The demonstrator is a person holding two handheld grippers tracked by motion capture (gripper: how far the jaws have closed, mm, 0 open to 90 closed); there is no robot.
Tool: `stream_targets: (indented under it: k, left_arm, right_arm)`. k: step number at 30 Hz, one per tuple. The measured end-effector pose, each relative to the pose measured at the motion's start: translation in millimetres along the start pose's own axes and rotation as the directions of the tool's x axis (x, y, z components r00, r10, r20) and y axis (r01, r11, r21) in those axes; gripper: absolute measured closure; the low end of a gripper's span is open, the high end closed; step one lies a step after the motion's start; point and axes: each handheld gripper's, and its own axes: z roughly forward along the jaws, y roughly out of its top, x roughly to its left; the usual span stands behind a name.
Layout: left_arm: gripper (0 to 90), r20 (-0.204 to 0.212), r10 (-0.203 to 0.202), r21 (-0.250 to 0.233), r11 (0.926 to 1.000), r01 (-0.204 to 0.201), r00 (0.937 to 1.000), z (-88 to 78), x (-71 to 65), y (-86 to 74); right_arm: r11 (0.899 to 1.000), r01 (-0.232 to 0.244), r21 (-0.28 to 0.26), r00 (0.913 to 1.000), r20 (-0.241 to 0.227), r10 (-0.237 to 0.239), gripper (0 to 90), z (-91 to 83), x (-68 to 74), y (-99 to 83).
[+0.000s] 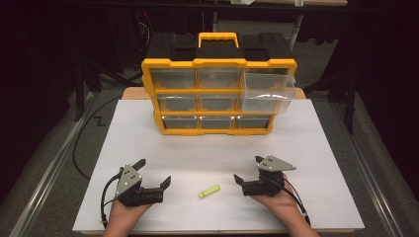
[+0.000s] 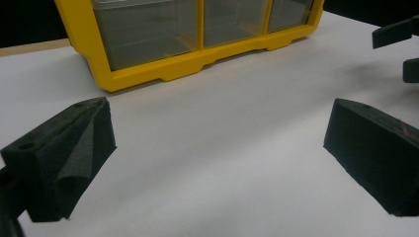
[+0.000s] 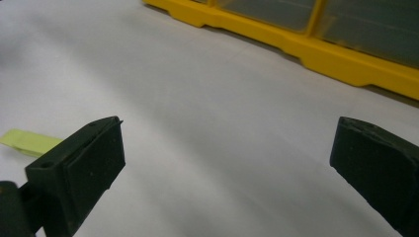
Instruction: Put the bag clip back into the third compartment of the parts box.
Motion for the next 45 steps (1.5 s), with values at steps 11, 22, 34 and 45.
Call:
stream_targets:
  k: [11, 22, 34, 45]
  left_arm:
    - [0.4, 0.001, 0.000, -0.007, 1.0000, 0.000, 1.0000, -0.4, 0.8, 0.1]
    - [0.4, 0.005, 0.002, -0.008, 1.0000, -0.002, 1.0000, -0.2, 0.5, 0.1]
    - [0.4, 0.010, -0.004, -0.016, 0.9999, 0.005, 0.9999, -2.5, 0.6, 0.4]
    - [0.4, 0.016, -0.017, -0.031, 0.9994, 0.017, 0.9997, -4.8, 1.3, 0.7]
  right_arm:
    - [0.999, 0.021, 0.040, 0.9968, -0.078, -0.018, 9.3, 32.1, 19.7, 12.9]
    - [0.994, 0.030, 0.106, 0.9828, -0.184, -0.010, 42.8, 55.0, 35.3, 19.7]
    - [0.970, 0.154, 0.189, 0.9589, -0.265, -0.100, 90.0, 54.6, 50.2, 15.7]
    - [0.965, 0.168, 0.199, 0.9567, -0.269, -0.111, 90.0, 42.8, 53.4, 9.7]
